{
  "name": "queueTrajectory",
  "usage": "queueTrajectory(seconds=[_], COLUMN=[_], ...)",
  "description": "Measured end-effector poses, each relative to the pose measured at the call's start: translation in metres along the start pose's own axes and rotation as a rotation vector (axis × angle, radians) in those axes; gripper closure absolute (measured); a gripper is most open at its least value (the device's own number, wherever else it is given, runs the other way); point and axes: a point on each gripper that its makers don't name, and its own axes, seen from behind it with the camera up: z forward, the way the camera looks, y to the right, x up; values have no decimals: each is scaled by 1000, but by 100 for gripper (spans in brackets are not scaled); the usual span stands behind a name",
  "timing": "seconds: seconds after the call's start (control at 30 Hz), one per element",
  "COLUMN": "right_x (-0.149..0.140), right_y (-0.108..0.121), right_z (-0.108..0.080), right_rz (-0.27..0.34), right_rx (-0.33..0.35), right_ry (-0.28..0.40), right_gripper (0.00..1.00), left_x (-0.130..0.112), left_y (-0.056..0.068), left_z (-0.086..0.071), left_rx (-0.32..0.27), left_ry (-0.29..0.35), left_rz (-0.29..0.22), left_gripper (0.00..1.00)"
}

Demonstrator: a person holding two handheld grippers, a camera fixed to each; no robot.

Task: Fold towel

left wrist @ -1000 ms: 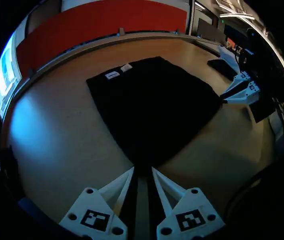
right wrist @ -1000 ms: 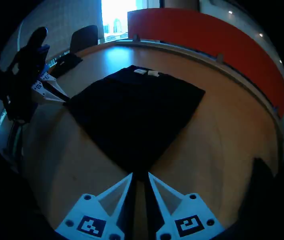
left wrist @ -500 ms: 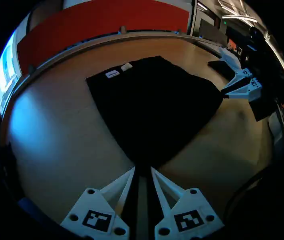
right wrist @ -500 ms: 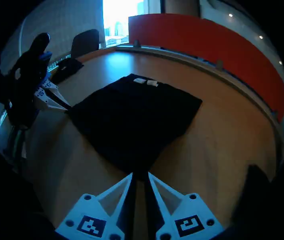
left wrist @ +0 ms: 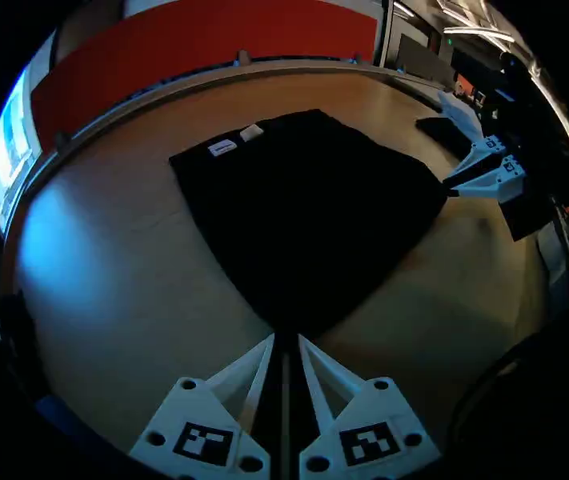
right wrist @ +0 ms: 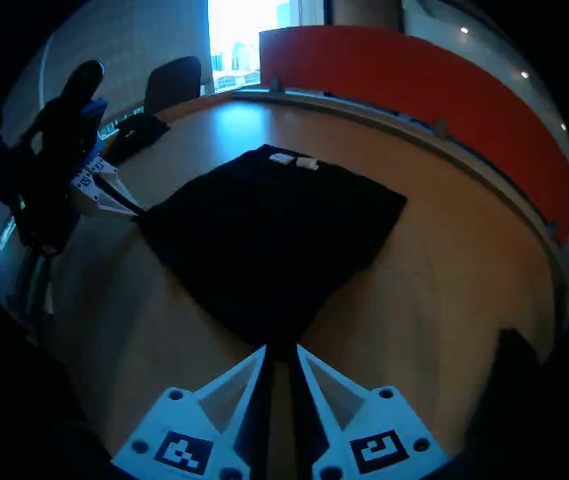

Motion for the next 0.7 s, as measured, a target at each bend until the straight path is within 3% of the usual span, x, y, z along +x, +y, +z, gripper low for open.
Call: queueTrajectory(seconds=[0.37,0.7], right_x=[3,14], right_y=[1,0], right_z=[-2,-12], right_rz=[-7,-6], right_rx=[-1,-2], right_ry=[5,27], right_gripper=[88,88], left_x=[0,12], left_y=[3,1], left_z=[-2,-16], left_rx=[-16,-17], left_ry=[-6,14], left_rz=[-14,-54], left_gripper=[96,96])
